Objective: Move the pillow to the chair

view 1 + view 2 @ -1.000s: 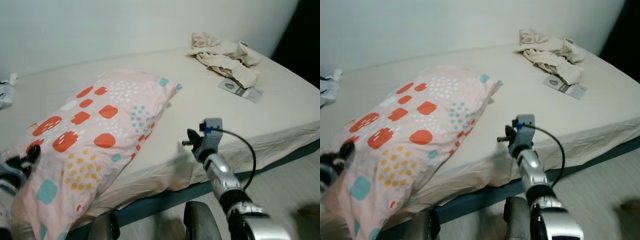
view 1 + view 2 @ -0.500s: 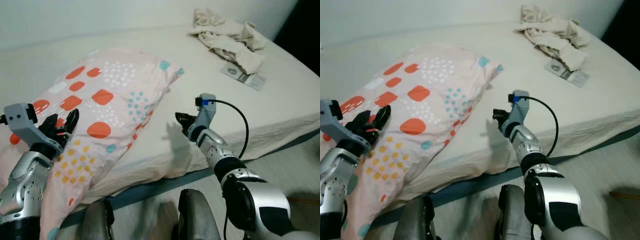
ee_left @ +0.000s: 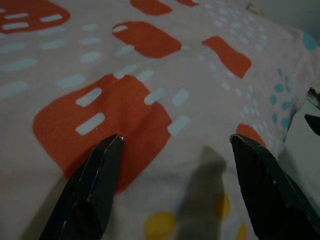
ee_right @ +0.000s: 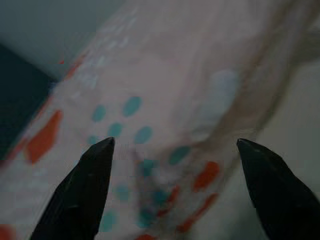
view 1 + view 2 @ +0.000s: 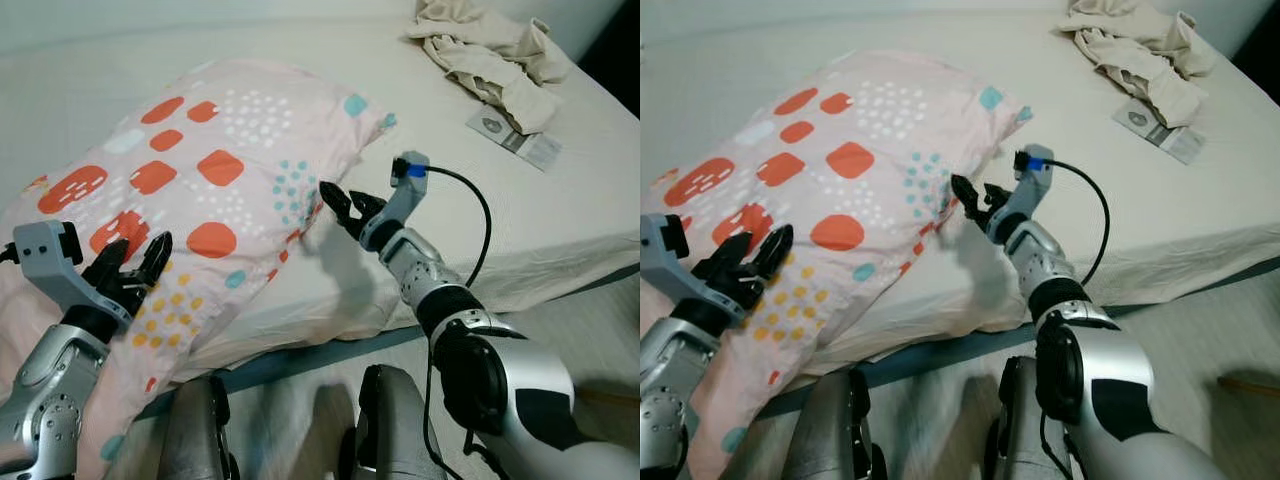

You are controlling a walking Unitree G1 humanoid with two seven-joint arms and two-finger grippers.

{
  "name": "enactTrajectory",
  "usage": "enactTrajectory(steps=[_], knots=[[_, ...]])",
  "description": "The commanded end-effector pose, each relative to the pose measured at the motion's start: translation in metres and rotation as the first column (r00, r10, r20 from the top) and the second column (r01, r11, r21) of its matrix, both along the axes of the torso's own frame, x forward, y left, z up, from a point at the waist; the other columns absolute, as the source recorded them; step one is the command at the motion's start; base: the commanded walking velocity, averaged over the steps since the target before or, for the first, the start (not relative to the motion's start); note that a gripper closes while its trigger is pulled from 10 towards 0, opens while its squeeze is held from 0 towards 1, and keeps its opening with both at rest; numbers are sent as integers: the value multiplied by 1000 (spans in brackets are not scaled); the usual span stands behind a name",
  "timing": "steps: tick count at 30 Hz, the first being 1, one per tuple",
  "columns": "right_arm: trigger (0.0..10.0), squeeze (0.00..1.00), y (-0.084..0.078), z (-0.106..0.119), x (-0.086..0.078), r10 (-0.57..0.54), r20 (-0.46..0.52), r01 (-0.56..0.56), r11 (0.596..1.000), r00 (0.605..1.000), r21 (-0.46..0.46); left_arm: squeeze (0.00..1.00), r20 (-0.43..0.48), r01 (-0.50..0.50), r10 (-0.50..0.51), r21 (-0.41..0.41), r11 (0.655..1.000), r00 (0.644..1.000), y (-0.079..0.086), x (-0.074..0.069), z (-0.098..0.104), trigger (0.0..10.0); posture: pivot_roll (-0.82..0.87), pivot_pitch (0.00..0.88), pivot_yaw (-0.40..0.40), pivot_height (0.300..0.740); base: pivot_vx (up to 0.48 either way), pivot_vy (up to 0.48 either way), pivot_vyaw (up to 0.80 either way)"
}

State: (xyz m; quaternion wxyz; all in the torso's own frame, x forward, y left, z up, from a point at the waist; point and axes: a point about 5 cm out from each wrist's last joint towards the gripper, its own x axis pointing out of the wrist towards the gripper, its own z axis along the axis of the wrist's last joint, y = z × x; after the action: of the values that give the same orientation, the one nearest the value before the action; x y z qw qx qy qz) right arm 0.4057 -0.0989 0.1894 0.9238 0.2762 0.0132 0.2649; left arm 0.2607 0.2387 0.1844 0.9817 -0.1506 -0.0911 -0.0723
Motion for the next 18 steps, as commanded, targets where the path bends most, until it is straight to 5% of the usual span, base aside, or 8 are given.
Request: enactTrajectory(steps=[1, 7, 8, 9, 10, 18], knots=[[10000, 1000, 13, -4, -3, 75, -26, -75, 997, 997, 18, 0, -35, 18, -18, -6, 1000, 999, -7, -3, -6, 10000, 216, 378, -100, 566, 0, 0, 0], [10000, 1000, 22, -8, -4, 79, -46, -83, 991, 996, -101, 0, -45, 16, -16, 5, 1000, 999, -8, -5, -6, 10000, 220, 376, -100, 566, 0, 0, 0], [7725, 0, 22, -8, -4, 70, -53, -75, 993, 996, -93, 0, -48, 13, -13, 6, 1000, 999, -7, -6, -6, 10000, 220, 377, -99, 566, 0, 0, 0], [7725, 0, 22, -8, -4, 70, -53, -75, 993, 996, -93, 0, -48, 13, -13, 6, 1000, 999, -7, -6, -6, 10000, 220, 377, -99, 566, 0, 0, 0], [0, 0, 21, -7, -3, 53, -62, -58, 995, 997, -79, 0, -49, 10, -9, 8, 1000, 999, -7, -6, -6, 10000, 226, 377, -103, 566, 0, 0, 0], [0, 0, 12, -6, 0, -16, -90, 11, 998, 996, -54, 0, -60, 2, -1, 19, 1000, 998, -6, -10, -5, 10000, 234, 379, -102, 566, 0, 0, 0]])
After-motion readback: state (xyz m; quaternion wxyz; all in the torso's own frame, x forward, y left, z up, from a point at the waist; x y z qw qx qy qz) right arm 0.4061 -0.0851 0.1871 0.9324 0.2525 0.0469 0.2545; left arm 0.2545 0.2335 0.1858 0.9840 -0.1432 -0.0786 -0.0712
